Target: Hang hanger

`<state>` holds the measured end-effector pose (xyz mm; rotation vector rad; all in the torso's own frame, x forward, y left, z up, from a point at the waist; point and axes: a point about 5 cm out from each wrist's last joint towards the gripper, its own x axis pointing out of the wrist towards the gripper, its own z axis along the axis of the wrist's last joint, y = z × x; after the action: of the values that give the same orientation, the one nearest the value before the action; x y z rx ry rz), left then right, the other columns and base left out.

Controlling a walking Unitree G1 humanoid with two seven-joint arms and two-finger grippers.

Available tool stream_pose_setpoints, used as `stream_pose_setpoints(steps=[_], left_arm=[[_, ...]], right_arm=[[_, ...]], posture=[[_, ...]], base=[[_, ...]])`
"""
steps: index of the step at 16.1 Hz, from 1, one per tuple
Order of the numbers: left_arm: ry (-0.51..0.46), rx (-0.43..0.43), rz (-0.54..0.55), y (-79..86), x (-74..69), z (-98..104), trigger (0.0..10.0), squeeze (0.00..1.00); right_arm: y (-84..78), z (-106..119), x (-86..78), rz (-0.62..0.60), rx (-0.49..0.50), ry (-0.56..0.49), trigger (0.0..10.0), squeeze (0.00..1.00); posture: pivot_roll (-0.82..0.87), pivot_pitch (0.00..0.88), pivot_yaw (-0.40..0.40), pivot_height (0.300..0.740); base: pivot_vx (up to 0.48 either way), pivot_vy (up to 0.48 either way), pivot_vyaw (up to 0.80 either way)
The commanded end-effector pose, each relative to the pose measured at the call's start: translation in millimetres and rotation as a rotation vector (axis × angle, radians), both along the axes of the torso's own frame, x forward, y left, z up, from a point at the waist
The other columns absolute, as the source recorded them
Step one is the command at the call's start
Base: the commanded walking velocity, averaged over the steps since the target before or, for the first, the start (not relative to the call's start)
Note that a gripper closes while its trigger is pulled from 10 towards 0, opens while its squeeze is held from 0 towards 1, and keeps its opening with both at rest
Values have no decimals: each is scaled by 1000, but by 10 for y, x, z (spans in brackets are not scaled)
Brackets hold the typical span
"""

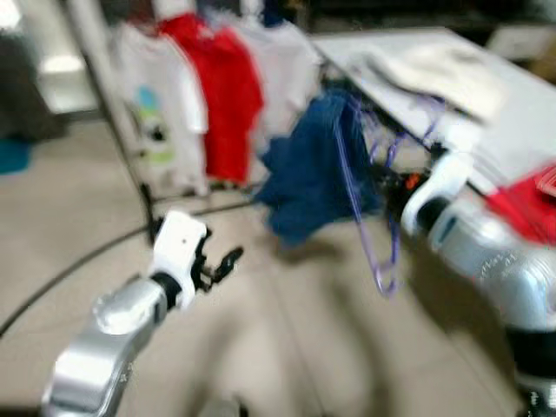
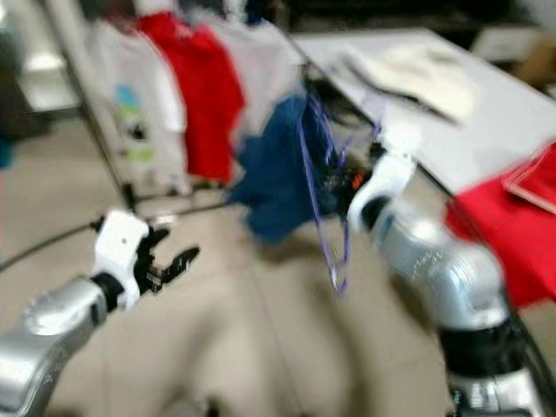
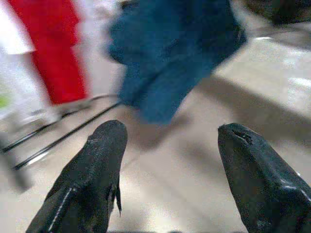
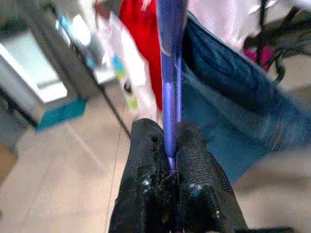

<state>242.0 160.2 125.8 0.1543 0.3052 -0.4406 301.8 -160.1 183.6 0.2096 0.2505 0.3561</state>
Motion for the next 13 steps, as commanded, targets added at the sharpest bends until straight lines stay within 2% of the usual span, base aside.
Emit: stream_pose_setpoints(steps=[1, 2, 5, 6, 8, 9, 11, 13], left_arm=[[-12, -1, 17, -68, -2, -33, 10000, 0], [-22, -15, 49, -104, 0, -42, 10000, 0], [-101, -21, 84, -94, 70, 31, 10000, 0], [-127, -21, 76, -31, 105, 70, 10000, 0], [-169, -63, 9, 27, 132, 205, 10000, 0], [-182, -55, -14, 88, 136, 267, 10000, 0], [-184, -68, -25, 125, 138, 314, 10000, 0], [-159, -29, 10, 144, 180, 270, 10000, 0]], right_arm=[[-79, 17, 11, -33, -14, -42, 10000, 0], [-119, -58, -12, -54, -25, -30, 10000, 0], [-103, 7, -43, -18, 9, -136, 10000, 0], [-82, 23, -34, 0, 12, -172, 10000, 0], [-86, 70, 13, 2, 66, -233, 10000, 0], [-83, 70, 30, 8, 74, -243, 10000, 0], [-79, 68, 46, 17, 72, -260, 10000, 0], [-151, -72, 94, -44, 6, -235, 10000, 0]], posture=[[12, 40, -41, 740], [7, 45, -37, 740], [10, 54, -25, 740], [18, 52, -19, 740], [51, 46, -14, 740], [68, 41, -14, 740], [83, 37, -16, 740], [95, 26, -19, 740]], base=[[0, 0, 800], [0, 0, 800], [0, 0, 750], [0, 0, 425], [0, 0, 0], [0, 0, 0], [0, 0, 0], [0, 0, 0]])
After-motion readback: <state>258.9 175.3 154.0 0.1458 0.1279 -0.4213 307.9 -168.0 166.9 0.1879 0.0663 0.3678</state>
